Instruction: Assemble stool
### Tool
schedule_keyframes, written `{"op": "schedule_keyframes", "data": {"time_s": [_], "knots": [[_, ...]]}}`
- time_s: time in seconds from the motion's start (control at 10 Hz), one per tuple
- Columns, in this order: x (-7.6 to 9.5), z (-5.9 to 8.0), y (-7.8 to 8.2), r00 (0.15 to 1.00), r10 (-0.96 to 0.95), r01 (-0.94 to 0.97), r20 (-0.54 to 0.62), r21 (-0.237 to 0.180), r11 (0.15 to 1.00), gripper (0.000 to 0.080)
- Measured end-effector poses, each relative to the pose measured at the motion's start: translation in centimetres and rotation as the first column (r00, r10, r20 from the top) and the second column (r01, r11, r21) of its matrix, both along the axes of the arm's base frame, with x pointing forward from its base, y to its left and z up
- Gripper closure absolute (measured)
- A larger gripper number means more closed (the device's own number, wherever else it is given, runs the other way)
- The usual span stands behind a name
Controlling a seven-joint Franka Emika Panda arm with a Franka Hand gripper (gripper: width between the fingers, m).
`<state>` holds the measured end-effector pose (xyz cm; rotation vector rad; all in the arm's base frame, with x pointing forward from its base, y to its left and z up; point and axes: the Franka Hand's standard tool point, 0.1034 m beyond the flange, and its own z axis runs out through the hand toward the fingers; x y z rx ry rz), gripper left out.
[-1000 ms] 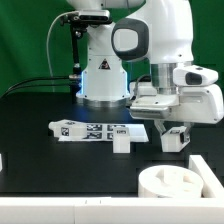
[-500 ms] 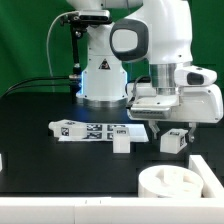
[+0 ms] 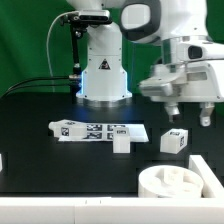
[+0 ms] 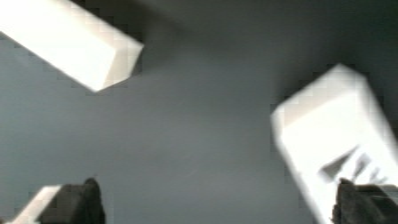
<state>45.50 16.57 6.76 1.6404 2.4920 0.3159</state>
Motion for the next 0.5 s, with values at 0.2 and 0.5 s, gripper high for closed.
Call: {"op": "schedule_keyframes", "data": {"time_s": [0.2,0.5], "knots": [[-0.6,-0.7,2.0,0.996,-0.095,0.095,-0.004,0.062,0.994,0.015],[-0.3,-0.9,1.2,0.983,-0.185,0.186,-0.024,0.076,0.98,0.015]]}}
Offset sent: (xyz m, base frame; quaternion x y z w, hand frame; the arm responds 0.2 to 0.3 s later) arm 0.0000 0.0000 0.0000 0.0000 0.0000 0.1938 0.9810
